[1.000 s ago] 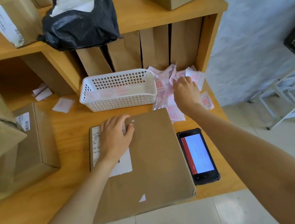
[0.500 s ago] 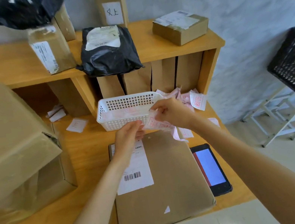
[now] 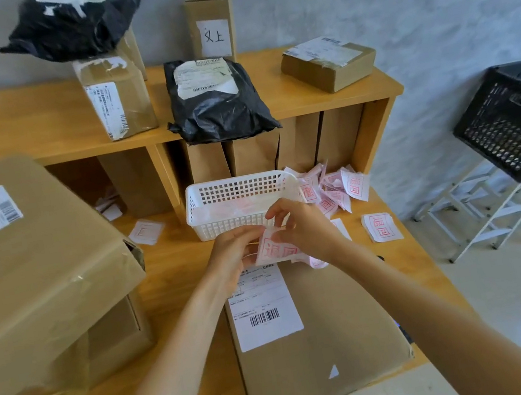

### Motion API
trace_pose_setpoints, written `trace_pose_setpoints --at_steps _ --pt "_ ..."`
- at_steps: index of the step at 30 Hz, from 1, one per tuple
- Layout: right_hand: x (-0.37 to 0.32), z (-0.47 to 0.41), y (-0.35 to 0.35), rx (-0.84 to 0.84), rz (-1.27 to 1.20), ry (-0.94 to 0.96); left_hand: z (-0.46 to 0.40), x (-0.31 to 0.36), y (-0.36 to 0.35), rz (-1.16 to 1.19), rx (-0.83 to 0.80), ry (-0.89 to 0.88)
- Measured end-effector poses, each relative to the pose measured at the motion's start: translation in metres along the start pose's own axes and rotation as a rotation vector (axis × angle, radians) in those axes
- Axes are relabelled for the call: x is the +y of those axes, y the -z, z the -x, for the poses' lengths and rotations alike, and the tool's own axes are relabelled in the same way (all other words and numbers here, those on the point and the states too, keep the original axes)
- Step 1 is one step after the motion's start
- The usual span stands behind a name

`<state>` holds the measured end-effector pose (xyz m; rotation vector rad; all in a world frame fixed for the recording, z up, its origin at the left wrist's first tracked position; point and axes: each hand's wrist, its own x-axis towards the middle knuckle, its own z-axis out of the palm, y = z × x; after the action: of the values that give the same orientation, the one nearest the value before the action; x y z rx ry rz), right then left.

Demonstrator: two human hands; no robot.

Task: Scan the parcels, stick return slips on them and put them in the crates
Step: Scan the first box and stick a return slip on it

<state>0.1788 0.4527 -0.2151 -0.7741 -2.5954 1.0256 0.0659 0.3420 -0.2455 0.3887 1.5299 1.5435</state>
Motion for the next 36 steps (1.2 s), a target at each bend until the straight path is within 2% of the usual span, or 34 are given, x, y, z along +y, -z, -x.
trace_pose_setpoints --at_steps 10,20,31,36 --pt "0.007 0.006 -0.003 0.157 0.131 0.203 -0.002 0.006 -0.009 0.091 0.012 -0.010" --pt "0.041 -0.017 0.057 0.304 0.255 0.270 -0.045 0.039 -0.072 0.081 0.086 0.004" --pt "0.088 -0.033 0.109 0.323 0.249 0.128 -0.106 0.049 -0.089 0.159 0.279 0.028" --pt "0.112 -0.042 0.109 0.309 0.233 0.107 -0.132 0.035 -0.059 0.059 0.488 0.039"
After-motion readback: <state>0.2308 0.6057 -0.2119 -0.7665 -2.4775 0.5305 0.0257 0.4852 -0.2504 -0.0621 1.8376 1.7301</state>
